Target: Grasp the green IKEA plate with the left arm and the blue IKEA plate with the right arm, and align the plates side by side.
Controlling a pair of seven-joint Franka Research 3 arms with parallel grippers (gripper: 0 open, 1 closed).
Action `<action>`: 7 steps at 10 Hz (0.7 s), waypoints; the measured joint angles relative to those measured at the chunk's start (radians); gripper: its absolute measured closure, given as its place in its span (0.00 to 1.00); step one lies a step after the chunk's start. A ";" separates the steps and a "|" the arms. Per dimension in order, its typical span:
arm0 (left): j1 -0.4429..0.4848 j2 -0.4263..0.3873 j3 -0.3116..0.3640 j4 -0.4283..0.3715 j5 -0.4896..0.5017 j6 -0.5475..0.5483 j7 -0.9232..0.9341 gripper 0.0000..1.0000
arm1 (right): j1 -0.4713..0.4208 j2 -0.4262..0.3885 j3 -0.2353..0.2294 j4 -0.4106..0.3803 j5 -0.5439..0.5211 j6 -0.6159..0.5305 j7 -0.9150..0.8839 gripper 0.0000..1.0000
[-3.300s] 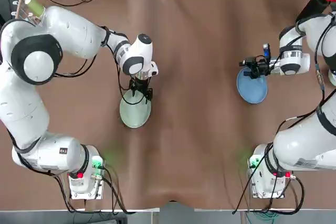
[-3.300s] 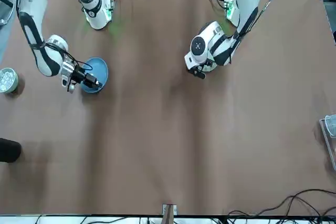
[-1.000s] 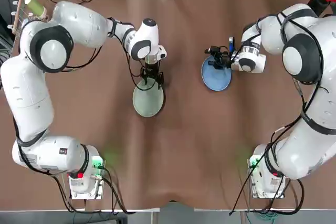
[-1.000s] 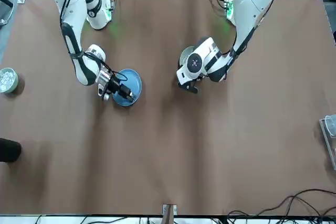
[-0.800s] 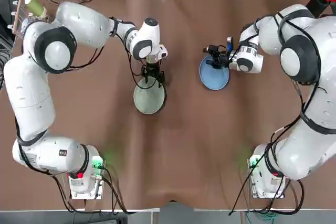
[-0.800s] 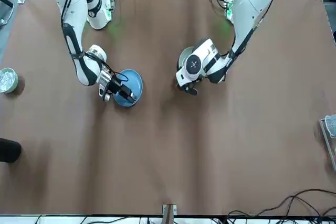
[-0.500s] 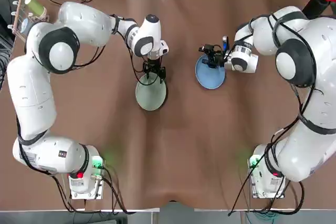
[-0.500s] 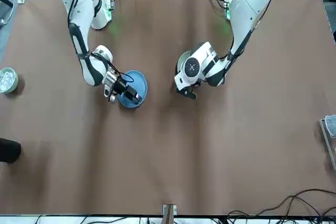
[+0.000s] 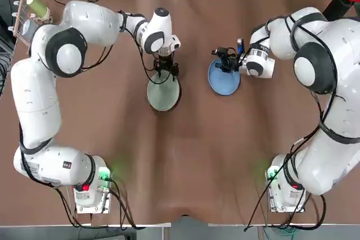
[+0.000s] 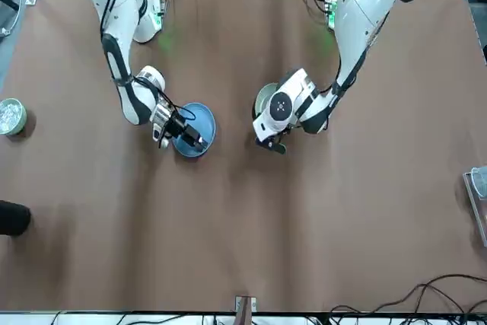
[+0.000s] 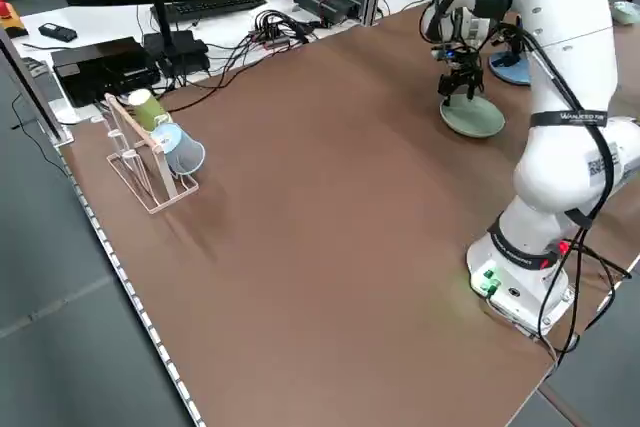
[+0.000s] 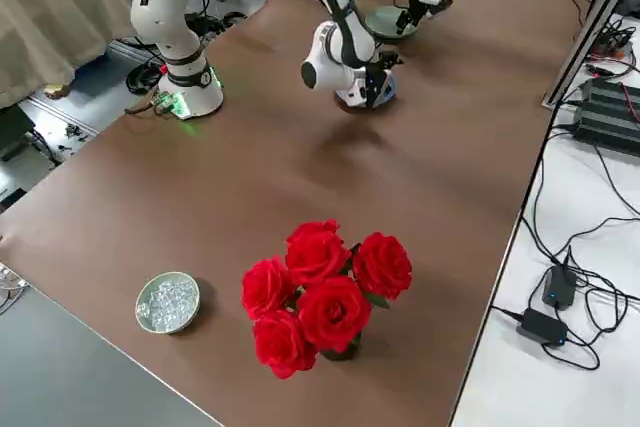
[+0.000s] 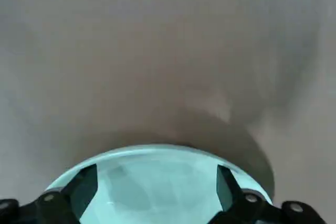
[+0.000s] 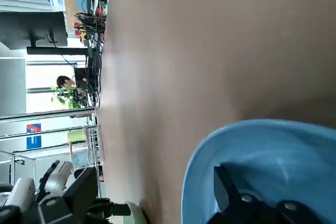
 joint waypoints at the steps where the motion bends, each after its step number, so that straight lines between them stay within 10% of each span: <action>1: -0.002 0.005 0.003 0.009 0.000 0.000 0.000 0.00 | 0.003 0.002 0.000 0.004 0.008 0.000 0.000 0.02; 7: -0.020 0.031 0.040 0.080 0.002 0.000 0.000 0.00 | 0.054 0.031 0.000 0.058 0.095 0.032 0.000 0.02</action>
